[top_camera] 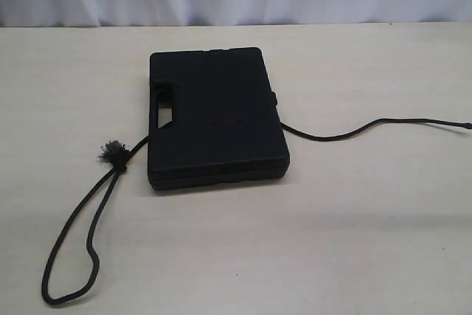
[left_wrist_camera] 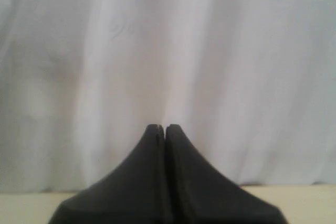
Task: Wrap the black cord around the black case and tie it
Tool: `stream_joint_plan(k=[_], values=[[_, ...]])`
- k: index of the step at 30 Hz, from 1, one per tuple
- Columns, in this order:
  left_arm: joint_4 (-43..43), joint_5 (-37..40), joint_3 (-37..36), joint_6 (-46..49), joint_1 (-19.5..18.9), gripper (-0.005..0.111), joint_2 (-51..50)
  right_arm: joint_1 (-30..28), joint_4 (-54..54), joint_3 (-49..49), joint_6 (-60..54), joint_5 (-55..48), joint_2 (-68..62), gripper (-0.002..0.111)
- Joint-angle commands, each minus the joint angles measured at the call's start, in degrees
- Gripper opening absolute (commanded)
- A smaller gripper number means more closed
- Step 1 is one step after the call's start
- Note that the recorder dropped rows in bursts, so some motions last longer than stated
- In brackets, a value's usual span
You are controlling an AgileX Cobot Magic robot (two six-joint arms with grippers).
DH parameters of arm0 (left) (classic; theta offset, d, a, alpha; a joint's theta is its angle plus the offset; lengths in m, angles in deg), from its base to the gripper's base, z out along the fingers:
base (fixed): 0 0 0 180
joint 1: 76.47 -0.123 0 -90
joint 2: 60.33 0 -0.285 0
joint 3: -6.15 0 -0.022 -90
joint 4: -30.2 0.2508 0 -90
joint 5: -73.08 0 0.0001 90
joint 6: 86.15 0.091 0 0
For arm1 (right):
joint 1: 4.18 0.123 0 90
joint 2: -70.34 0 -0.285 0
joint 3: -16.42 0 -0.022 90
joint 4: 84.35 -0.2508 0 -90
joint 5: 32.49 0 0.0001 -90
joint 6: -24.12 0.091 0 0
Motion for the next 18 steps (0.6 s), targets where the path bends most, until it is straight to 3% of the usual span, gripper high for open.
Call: stream_joint_plan(k=[1, 3, 4, 8, 13, 18], values=[[4.62, 23.40, 13.81, 4.78, 0.12, 0.000, -10.57, -0.03, 1.72, 5.68, -5.98, -9.91, -7.32, 0.004], [1.49, 34.19, 20.25, 13.24, 0.12, 0.000, -16.86, -0.03, -4.13, 8.84, -12.54, -12.32, -11.55, 0.004], [-4.06, 40.24, 23.76, 20.64, 0.12, 0.000, -20.74, -0.03, -9.28, 10.72, -18.09, -13.67, -14.41, 0.004], [-18.44, 53.72, 31.28, 35.19, 0.12, 0.000, -30.86, -0.03, -25.49, 17.27, -34.90, -21.58, -20.99, 0.004], [-34.62, 57.46, 33.96, 44.74, 0.49, 0.006, -40.47, -0.03, -46.05, 23.71, -50.59, -31.33, -28.30, 0.004], [-36.07, 57.21, 33.96, 47.60, 4.51, 0.036, -46.75, 1.53, -52.01, 24.65, -55.80, -31.90, -31.10, 0.011]])
